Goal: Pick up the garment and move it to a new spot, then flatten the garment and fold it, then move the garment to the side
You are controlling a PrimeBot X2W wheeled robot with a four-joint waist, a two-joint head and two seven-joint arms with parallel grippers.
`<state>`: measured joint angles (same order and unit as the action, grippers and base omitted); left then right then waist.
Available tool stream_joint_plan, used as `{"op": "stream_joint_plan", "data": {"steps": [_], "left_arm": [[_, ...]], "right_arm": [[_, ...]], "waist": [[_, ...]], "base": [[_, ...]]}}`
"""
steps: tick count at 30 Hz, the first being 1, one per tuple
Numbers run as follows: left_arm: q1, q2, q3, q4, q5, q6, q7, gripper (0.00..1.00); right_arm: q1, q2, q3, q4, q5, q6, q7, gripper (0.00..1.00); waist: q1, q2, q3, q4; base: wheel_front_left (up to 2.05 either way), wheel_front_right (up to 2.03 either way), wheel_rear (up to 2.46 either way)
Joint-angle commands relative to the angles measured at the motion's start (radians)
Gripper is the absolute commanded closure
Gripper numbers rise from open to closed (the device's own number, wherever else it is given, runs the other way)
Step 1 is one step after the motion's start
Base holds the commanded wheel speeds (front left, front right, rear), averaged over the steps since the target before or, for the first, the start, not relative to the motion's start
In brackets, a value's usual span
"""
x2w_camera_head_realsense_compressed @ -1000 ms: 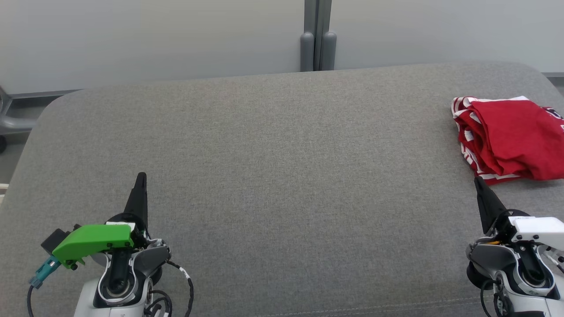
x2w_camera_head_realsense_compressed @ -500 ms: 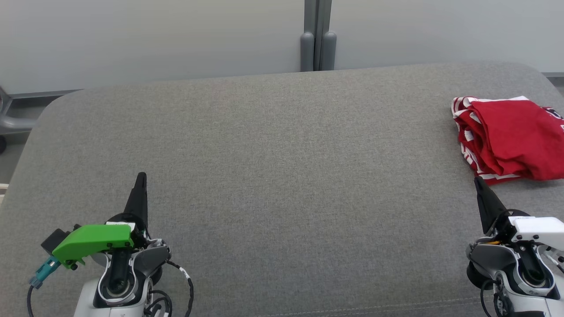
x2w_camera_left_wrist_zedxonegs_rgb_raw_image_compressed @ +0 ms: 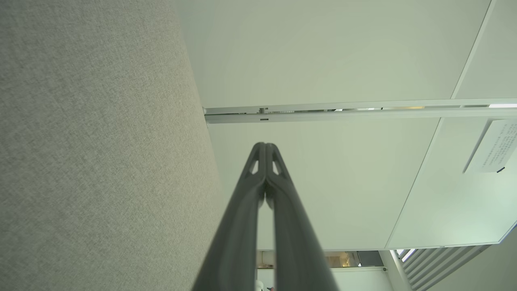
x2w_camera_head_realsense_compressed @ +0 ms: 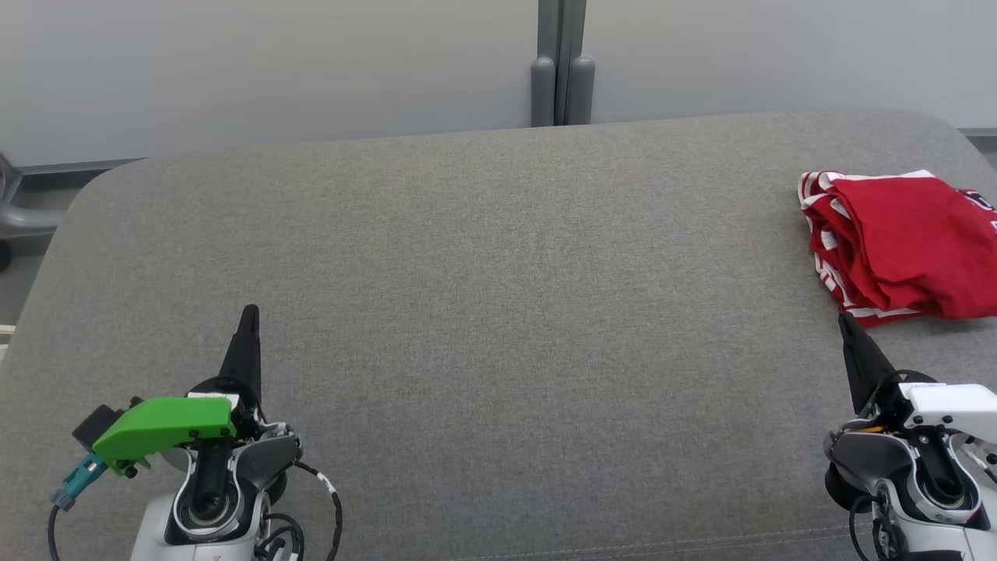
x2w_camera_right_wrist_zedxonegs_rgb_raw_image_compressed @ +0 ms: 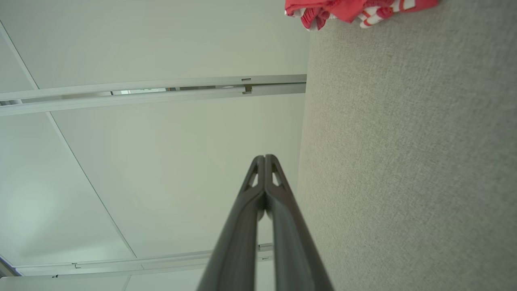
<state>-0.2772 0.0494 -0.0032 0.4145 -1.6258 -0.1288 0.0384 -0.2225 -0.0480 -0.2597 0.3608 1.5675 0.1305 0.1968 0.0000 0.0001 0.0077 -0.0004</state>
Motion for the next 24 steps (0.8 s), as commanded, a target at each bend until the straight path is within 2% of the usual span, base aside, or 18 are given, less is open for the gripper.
{"op": "stream_joint_plan", "data": {"steps": [1, 24], "left_arm": [[-0.012, 0.002, 0.002, 0.000, -0.004, -0.005, 0.000, 1.00], [-0.012, 0.002, 0.002, -0.001, -0.004, -0.005, 0.000, 1.00]], "right_arm": [[-0.009, -0.004, -0.002, 0.002, 0.003, 0.000, 0.004, 1.00], [-0.009, -0.004, -0.002, 0.002, 0.003, 0.000, 0.004, 1.00]], "waist": [[0.0000, -0.0001, 0.000, 0.000], [0.0000, -0.0001, 0.000, 0.000]], "base": [[0.00, 0.00, 0.00], [0.00, 0.00, 0.00]]}}
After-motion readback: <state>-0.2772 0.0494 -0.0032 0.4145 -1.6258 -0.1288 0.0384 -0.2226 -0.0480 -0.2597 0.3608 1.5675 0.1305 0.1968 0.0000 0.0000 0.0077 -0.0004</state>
